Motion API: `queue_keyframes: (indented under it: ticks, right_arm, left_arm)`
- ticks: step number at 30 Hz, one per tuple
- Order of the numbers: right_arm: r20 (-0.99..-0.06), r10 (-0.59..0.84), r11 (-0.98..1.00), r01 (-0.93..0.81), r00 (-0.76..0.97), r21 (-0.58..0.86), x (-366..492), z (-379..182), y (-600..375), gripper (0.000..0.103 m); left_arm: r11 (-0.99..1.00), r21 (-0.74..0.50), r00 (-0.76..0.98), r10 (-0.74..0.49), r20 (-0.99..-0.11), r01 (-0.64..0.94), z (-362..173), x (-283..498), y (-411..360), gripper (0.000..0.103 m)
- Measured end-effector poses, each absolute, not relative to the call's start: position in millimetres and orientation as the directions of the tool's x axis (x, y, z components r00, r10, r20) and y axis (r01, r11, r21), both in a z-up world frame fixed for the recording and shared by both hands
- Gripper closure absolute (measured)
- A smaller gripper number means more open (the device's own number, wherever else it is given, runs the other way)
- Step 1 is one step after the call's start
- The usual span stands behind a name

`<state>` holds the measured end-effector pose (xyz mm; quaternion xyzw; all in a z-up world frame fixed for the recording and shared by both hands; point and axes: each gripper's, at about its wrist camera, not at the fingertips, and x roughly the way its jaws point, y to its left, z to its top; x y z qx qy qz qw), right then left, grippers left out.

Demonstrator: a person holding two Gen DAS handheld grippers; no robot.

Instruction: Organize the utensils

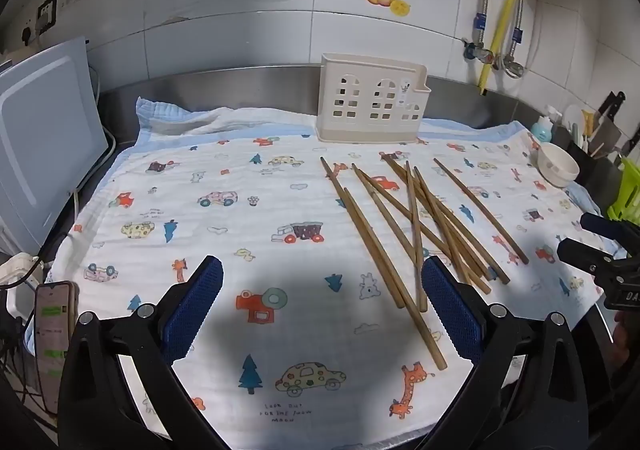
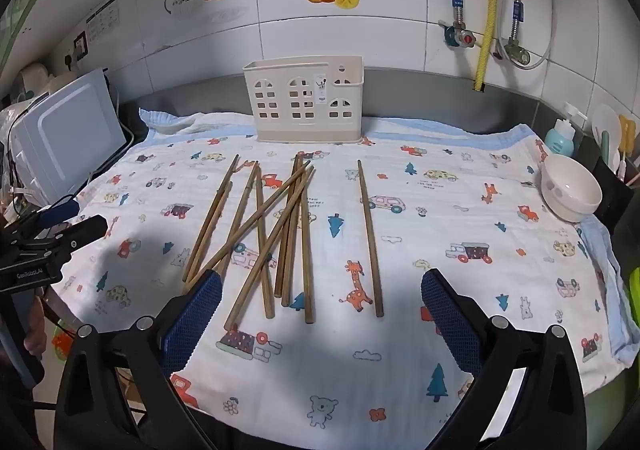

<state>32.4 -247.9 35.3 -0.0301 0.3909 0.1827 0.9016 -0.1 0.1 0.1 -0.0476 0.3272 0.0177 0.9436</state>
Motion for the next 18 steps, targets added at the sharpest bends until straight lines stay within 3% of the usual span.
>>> queue_keyframes:
  ticks: [18]
  right_arm:
    - [-0.698,0.302,0.932,-0.354,0.649,0.074,34,41,-246,0.006]
  left_arm:
    - [0.995,-0.063,0.8,0.02,-0.6,-0.072,10,-4,-1,0.005]
